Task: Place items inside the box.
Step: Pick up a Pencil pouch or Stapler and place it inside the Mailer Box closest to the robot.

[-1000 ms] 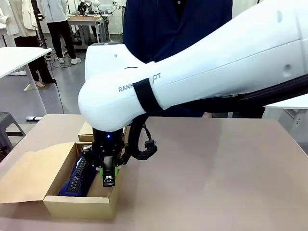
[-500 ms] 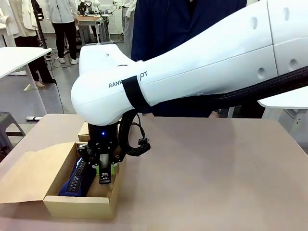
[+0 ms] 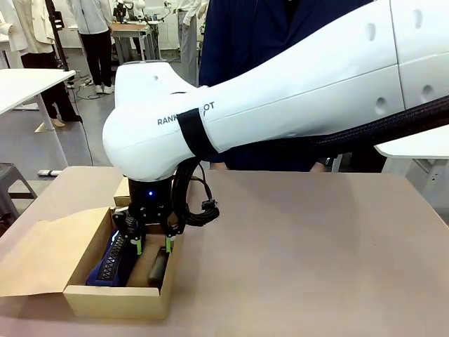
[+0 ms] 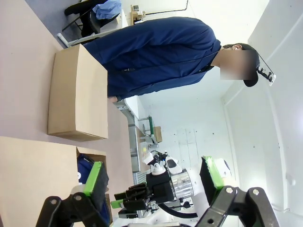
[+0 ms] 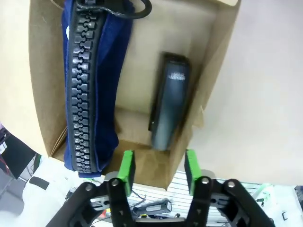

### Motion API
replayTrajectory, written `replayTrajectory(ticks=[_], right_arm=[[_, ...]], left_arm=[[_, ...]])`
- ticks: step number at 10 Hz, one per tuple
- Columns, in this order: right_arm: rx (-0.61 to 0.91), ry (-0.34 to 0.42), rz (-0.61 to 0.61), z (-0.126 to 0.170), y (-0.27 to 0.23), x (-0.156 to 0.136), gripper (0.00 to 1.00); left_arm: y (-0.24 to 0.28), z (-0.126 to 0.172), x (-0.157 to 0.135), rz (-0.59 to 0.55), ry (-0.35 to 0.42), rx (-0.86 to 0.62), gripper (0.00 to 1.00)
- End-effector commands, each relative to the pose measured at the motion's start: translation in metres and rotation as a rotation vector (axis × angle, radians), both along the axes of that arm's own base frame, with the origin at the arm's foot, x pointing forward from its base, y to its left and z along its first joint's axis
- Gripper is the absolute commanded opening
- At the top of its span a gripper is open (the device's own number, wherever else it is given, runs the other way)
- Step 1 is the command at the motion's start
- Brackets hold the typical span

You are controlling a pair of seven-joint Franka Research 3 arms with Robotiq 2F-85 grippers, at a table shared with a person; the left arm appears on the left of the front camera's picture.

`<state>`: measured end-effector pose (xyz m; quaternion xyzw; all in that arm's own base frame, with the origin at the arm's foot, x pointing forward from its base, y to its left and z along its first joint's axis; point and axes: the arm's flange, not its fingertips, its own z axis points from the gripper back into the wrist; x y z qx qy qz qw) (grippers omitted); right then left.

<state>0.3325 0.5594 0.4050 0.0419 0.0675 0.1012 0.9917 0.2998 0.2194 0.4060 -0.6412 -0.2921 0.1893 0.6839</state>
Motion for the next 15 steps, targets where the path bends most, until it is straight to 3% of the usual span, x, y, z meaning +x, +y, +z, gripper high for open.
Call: replayTrajectory(ticks=[1,5,7,9,11,14,15], right_arm=[[0.011,-0.017,-0.012,0.005,0.000,-0.002,1.00],[0.088,-0.007,-0.004,0.009,-0.028,-0.002,1.00],[0.199,-0.015,0.047,0.029,-0.104,0.001,1.00],[0.447,-0.031,0.241,0.050,-0.212,0.005,1.00],[0.703,-0.153,0.266,0.065,-0.304,-0.009,1.00],[0.942,-0.342,0.239,0.072,-0.417,-0.057,1.00],[0.949,-0.340,0.151,0.070,-0.446,-0.072,1.00]], left_arm=[[-0.001,0.001,-0.001,-0.005,-0.026,0.003,1.00],[-0.001,0.001,-0.001,-0.005,-0.026,0.003,1.00],[-0.001,0.001,-0.001,-0.005,-0.026,0.003,1.00],[-0.001,0.001,-0.001,-0.005,-0.026,0.003,1.00],[-0.001,0.001,-0.001,-0.005,-0.026,0.003,1.00],[-0.001,0.001,-0.001,-0.005,-0.026,0.003,1.00],[-0.001,0.001,-0.001,-0.005,-0.026,0.003,1.00]])
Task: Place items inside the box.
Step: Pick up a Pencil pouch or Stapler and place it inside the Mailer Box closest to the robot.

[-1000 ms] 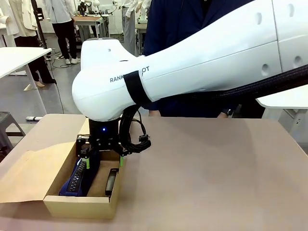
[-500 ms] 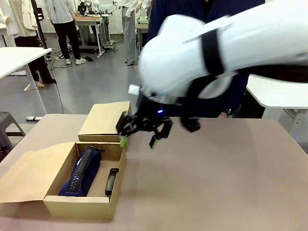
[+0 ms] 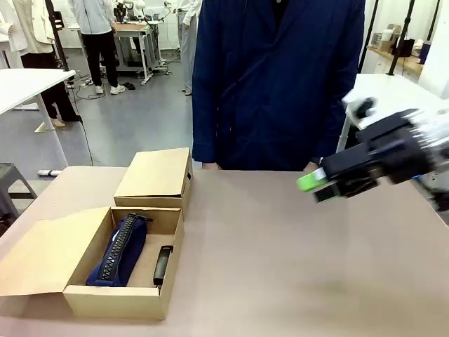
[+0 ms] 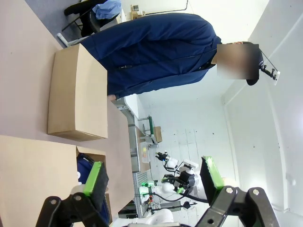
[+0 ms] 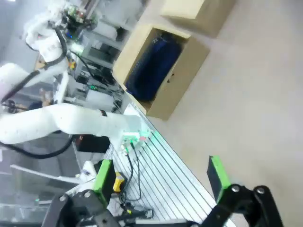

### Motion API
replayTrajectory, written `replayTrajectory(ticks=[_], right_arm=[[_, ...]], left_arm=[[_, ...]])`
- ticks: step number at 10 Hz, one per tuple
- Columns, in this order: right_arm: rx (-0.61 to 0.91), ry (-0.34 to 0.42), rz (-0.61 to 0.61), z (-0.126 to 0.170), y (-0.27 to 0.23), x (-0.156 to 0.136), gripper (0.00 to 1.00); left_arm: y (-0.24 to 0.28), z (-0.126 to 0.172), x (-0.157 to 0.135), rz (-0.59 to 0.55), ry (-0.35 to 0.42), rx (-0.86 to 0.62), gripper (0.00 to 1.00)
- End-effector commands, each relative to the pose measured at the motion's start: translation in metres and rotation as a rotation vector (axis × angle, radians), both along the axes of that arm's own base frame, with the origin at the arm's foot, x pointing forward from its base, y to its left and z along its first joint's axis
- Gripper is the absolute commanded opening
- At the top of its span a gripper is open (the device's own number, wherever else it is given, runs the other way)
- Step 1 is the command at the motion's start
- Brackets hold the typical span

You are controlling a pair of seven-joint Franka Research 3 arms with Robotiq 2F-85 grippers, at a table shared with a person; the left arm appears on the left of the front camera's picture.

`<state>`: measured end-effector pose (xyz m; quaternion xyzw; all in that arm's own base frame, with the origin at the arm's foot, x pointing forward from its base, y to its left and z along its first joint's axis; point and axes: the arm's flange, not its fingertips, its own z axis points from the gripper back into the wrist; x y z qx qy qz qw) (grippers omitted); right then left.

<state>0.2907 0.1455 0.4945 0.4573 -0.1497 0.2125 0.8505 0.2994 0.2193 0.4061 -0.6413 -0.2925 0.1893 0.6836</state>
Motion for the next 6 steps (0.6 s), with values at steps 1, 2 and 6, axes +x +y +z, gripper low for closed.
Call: replayTrajectory(ticks=[1,2,6], right_arm=[[0.042,0.044,-0.058,-0.021,-0.060,-0.046,1.00],[0.074,0.055,-0.126,-0.024,-0.081,-0.059,1.00],[0.042,0.109,-0.167,0.017,-0.080,0.004,1.00]], left_arm=[[-0.001,0.001,-0.001,-0.006,-0.025,0.003,1.00],[-0.001,0.001,-0.001,-0.006,-0.025,0.003,1.00],[-0.001,0.001,-0.001,-0.006,-0.025,0.003,1.00]])
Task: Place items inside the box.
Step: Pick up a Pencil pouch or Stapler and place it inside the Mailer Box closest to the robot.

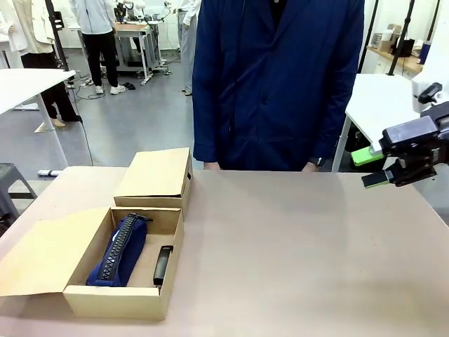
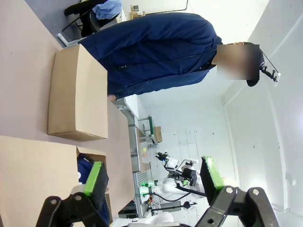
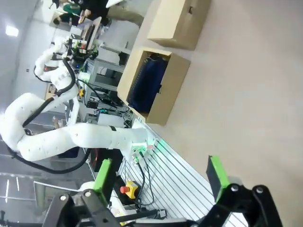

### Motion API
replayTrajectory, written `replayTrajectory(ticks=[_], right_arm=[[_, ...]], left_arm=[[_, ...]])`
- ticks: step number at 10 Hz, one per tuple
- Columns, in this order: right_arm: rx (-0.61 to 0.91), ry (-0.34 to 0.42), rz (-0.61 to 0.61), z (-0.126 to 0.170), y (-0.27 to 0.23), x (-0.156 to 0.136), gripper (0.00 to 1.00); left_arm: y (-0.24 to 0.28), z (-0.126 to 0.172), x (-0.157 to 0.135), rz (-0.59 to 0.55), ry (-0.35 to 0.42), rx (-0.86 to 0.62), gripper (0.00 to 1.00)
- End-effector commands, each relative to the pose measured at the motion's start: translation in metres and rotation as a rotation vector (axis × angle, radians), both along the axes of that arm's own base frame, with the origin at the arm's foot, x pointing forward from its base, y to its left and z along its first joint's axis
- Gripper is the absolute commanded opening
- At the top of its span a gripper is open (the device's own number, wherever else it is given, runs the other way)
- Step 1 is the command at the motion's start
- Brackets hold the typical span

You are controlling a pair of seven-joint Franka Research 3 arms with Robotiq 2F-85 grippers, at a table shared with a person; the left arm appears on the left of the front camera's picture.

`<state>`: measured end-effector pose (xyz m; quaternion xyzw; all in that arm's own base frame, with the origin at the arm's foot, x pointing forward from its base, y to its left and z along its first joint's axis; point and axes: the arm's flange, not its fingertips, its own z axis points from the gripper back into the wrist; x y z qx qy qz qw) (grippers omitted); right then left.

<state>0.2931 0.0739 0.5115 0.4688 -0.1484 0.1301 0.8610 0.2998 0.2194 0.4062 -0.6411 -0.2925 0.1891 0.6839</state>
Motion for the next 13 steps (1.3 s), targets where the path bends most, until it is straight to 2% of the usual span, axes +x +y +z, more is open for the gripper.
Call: replayTrajectory(ticks=[1,2,3,4,5,6,7,8,9,13], right_arm=[[-0.028,0.032,0.110,-0.005,0.022,0.012,1.00],[0.047,0.065,0.024,0.001,-0.019,0.018,1.00],[0.036,0.160,-0.027,-0.003,-0.053,0.013,1.00],[-0.041,0.290,0.055,-0.017,-0.083,0.005,1.00],[0.000,0.407,0.154,-0.033,-0.108,-0.008,1.00],[-0.061,0.526,0.274,-0.047,-0.117,-0.021,1.00],[-0.022,0.517,0.257,-0.053,-0.122,-0.026,1.00],[0.035,0.405,0.016,-0.052,-0.117,-0.017,1.00],[0.012,0.506,0.208,-0.061,-0.114,-0.034,1.00],[0.012,0.506,0.208,-0.061,-0.114,-0.034,1.00]], left_arm=[[-0.001,0.001,-0.001,-0.005,-0.025,0.002,1.00],[-0.001,0.001,-0.001,-0.005,-0.025,0.002,1.00],[-0.001,0.001,-0.001,-0.005,-0.025,0.002,1.00],[-0.001,0.001,-0.001,-0.005,-0.025,0.002,1.00],[-0.001,0.001,-0.001,-0.005,-0.025,0.002,1.00],[-0.001,0.001,-0.001,-0.005,-0.025,0.002,1.00],[-0.001,0.001,-0.001,-0.005,-0.025,0.002,1.00],[-0.001,0.001,-0.001,-0.005,-0.025,0.002,1.00],[-0.001,0.001,-0.001,-0.005,-0.025,0.002,1.00],[-0.001,0.001,-0.001,-0.005,-0.025,0.002,1.00]])
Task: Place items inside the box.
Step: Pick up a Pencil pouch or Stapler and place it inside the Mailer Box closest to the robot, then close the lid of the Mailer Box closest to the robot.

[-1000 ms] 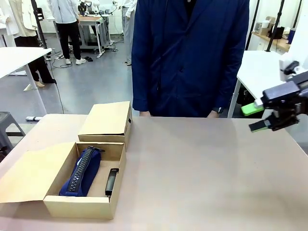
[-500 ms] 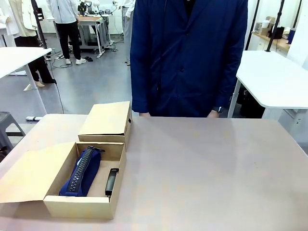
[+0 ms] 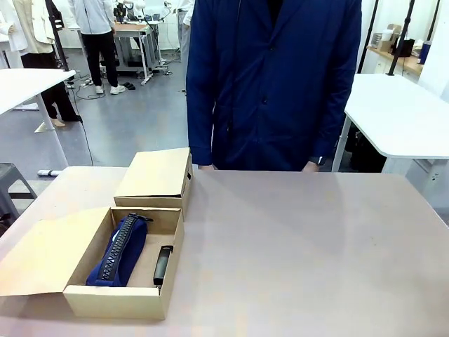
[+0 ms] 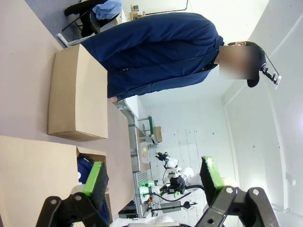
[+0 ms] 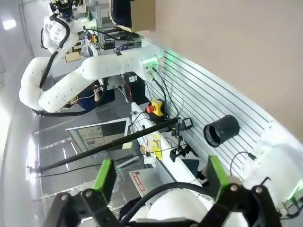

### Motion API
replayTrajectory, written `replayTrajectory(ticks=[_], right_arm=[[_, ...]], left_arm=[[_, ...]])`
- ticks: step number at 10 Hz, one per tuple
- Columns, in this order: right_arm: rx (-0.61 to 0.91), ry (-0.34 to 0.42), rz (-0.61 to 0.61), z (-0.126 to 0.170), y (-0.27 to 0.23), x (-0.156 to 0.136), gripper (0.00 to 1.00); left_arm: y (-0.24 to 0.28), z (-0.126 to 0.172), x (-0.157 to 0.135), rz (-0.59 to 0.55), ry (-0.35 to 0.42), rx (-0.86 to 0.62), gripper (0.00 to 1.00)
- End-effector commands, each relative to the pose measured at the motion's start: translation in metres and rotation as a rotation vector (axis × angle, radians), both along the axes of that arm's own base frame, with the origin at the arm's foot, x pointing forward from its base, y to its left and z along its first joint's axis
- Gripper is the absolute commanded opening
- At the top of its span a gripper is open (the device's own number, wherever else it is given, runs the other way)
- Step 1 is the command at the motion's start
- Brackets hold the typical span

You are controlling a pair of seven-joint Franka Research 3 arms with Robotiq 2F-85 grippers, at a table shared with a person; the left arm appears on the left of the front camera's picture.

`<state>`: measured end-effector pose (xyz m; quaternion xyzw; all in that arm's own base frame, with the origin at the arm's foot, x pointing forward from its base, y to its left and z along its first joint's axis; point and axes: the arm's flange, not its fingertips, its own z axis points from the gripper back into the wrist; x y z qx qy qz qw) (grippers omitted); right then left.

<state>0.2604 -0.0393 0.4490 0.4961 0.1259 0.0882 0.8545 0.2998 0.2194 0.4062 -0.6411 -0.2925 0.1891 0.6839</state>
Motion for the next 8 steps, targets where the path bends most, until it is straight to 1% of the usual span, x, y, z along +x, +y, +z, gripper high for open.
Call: replayTrajectory(ticks=[1,5,6,7,8], right_arm=[[0.022,-0.015,0.005,0.001,0.000,-0.001,1.00],[0.022,-0.015,0.005,0.001,0.000,-0.001,1.00],[0.022,-0.015,0.005,0.001,0.000,-0.001,1.00],[0.022,-0.015,0.005,0.001,0.000,-0.001,1.00],[0.022,-0.015,0.005,0.001,0.000,-0.001,1.00]], left_arm=[[-0.001,0.001,-0.001,-0.005,-0.025,0.002,1.00],[-0.001,0.001,-0.001,-0.005,-0.025,0.002,1.00],[0.000,0.000,0.000,0.000,0.000,0.000,1.00],[-0.033,0.008,0.006,-0.179,-0.134,0.133,1.00],[-0.082,0.005,0.007,-0.492,-0.207,0.208,1.00]])
